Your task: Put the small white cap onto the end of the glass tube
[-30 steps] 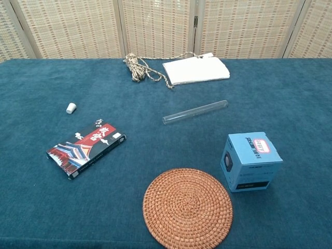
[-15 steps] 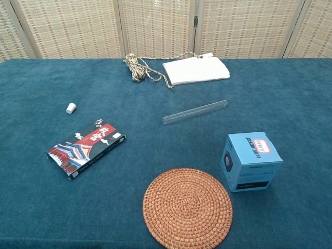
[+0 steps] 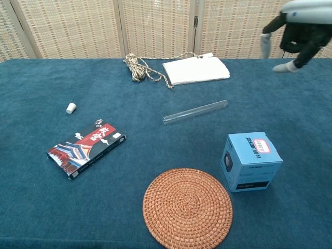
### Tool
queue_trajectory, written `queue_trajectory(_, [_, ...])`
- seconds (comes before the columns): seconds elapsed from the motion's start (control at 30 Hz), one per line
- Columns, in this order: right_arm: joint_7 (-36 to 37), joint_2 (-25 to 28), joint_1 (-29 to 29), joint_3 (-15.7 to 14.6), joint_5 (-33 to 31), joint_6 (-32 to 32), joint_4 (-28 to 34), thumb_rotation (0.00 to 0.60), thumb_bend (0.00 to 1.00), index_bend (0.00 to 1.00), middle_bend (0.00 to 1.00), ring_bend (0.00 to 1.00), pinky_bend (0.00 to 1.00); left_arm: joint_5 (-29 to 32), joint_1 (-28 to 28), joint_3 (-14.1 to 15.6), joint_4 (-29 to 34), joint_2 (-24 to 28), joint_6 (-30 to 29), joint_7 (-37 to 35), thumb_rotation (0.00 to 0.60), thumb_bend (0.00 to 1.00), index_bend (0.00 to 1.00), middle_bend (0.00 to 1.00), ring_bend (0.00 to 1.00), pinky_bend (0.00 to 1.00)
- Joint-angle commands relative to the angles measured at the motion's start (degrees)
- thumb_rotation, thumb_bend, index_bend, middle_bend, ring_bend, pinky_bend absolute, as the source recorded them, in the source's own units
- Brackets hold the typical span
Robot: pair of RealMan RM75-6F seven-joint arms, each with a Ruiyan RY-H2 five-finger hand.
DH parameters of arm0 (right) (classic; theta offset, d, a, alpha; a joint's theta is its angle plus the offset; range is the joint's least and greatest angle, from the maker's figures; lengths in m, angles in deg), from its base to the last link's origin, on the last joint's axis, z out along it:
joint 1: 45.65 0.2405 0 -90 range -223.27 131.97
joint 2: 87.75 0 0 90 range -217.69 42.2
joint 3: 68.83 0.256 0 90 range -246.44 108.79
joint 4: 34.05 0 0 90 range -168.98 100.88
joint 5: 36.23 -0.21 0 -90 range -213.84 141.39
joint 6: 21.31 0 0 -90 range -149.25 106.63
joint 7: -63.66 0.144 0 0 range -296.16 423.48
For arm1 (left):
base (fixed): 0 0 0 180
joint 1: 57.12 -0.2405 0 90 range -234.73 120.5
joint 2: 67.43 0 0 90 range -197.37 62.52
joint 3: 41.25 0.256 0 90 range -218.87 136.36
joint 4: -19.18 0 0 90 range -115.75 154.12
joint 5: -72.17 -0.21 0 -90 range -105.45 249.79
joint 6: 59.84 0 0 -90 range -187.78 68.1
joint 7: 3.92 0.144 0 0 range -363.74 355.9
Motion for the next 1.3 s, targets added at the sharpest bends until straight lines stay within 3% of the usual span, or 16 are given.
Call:
queue_trajectory(0.03, [-2.7,-7.9,6.1,1.1,-4.4,5.5,-8.4,0.6,0.24,0.4,0.96,1.0,1.0,-0.1,0.1,0.0,0.1,0.1,0.2,0.2,0.6,0.42,0.06,0.0,0.0,0.0])
queue_trajectory(0.23, [-3.7,-16.9,12.1,0.2,-6.9,9.2,-19.6,0.6,0.24,0.38,0.99,1.0,1.0,-0.1,0.3,0.1,0.2,0.2,0.8,0.2,0.6,0.42,0.06,0.0,0.0,0.0])
queue_trajectory(0.53, [-2.6,-25.3,17.0,-1.3,-10.0,13.5,-30.1,0.6,0.24,0.38,0.99,1.0,1.0,0.2,0.0,0.4,-0.3,0.0,1.2,-0.3,0.6,0.42,0.05,0.0,0.0,0.0])
queue_trajectory(0.93, [-2.1,-32.3,21.3,-3.0,-11.9,17.7,-40.9,0.6,0.24,0.38,0.99,1.0,1.0,0.7,-0.1,0.3,-0.6,0.0,1.5,-1.0,0.6,0.42,0.04,0.0,0.0,0.0])
queue_trajectory(1.3, [-2.3,-34.7,23.3,-3.7,-14.1,19.2,-45.0,0.6,0.25,0.38,0.99,1.0,1.0,0.5,-0.4,0.6,-0.8,-0.1,1.5,-1.8,0.6,0.42,0.04,0.0,0.0,0.0])
